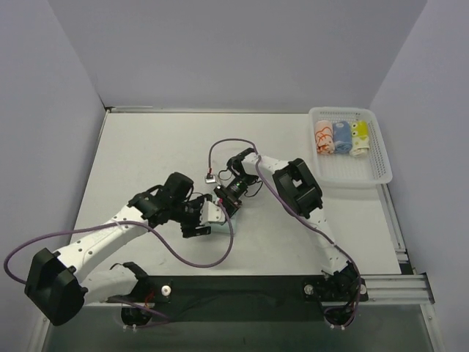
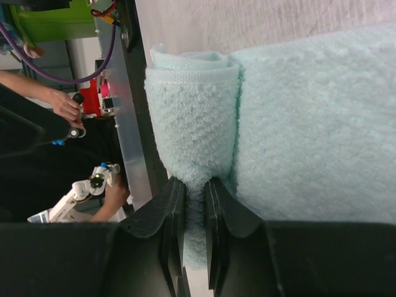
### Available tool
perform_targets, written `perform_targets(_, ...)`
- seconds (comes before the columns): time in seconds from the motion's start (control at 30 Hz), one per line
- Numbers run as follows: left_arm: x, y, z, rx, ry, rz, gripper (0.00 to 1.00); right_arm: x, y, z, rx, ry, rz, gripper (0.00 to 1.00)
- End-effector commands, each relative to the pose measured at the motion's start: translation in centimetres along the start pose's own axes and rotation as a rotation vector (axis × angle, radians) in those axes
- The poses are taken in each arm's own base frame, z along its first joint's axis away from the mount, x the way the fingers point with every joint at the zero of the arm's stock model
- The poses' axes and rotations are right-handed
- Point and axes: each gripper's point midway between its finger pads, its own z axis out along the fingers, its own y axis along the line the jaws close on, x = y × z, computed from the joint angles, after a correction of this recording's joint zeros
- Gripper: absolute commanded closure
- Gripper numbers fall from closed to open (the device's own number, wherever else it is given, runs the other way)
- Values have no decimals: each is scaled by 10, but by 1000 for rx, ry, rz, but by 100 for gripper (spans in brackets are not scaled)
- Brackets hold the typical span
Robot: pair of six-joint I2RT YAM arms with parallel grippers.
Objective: Roll the towels
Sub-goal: Roll the towel
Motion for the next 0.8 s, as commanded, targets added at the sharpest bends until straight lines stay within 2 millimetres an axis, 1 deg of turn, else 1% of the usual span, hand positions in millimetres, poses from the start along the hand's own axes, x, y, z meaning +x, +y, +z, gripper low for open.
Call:
perform_targets(0.0, -10, 26, 22, -71, 14, 218, 29, 14, -18, 3, 34, 56, 52, 100)
perform_targets(0.03, -9, 26, 27, -64, 21, 229, 30, 14, -19, 4, 35, 58, 53, 100)
perform_targets(0.07, -6, 29, 37, -54, 32, 233, 30, 14, -19, 4, 35, 59, 53, 100)
perform_targets(0.13, -6, 30, 46, -43, 37, 250, 32, 14, -20, 2, 39, 57, 51, 100)
perform_targets(0.17, -4, 32, 54, -40, 40, 254, 33, 14, -20, 2, 40, 55, 52, 100)
perform_targets(0.23, 1, 30, 64, -28, 53, 260, 36, 13, -21, 0, 41, 51, 53, 100)
perform_targets(0.27, 4, 25, 72, -2, 67, 268, 38, 13, -21, -1, 41, 49, 56, 100)
perform_targets(0.3, 7, 22, 75, 12, 77, 272, 40, 12, -22, -3, 42, 43, 59, 100)
perform_targets(0.33, 11, 19, 79, 25, 89, 275, 47, 10, -22, -5, 44, 38, 57, 100)
perform_targets(0.4, 22, 8, 85, 73, 119, 278, 56, 8, -22, -9, 51, 29, 67, 100)
perform_targets(0.43, 27, 3, 87, 95, 124, 276, 60, 6, -22, -12, 53, 20, 67, 99)
perform_targets(0.47, 33, -3, 87, 123, 144, 268, 67, 3, -19, -14, 57, 13, 61, 99)
perform_targets(0.5, 37, -8, 88, 141, 153, 262, 71, 2, -18, -16, 59, 8, 60, 98)
perform_targets(0.53, 39, -10, 88, 156, 162, 255, 73, -1, -17, -19, 65, 1, 56, 94)
perform_targets(0.57, 47, -18, 87, 190, 189, 232, 78, -7, -14, -24, 73, -13, 38, 90)
perform_targets(0.6, 49, -21, 85, 204, 204, 215, 81, -9, -14, -26, 87, -15, 43, 84)
perform_targets(0.63, 50, -22, 84, 214, 214, 201, 83, -13, -15, -32, 101, -26, 48, 72)
perform_targets(0.67, 56, -31, 81, 251, 240, 173, 85, -18, -12, -37, 114, -37, 38, 67)
perform_targets(0.7, 59, -35, 78, 267, 252, 146, 85, -24, -9, -44, 133, -51, 28, 64)
perform_targets(0.73, 58, -38, 76, 284, 256, 131, 87, -27, -7, -51, 153, -62, 20, 56)
perform_targets(0.77, 63, -46, 72, 317, 279, 104, 87, -34, -2, -62, 176, -88, -5, 51)
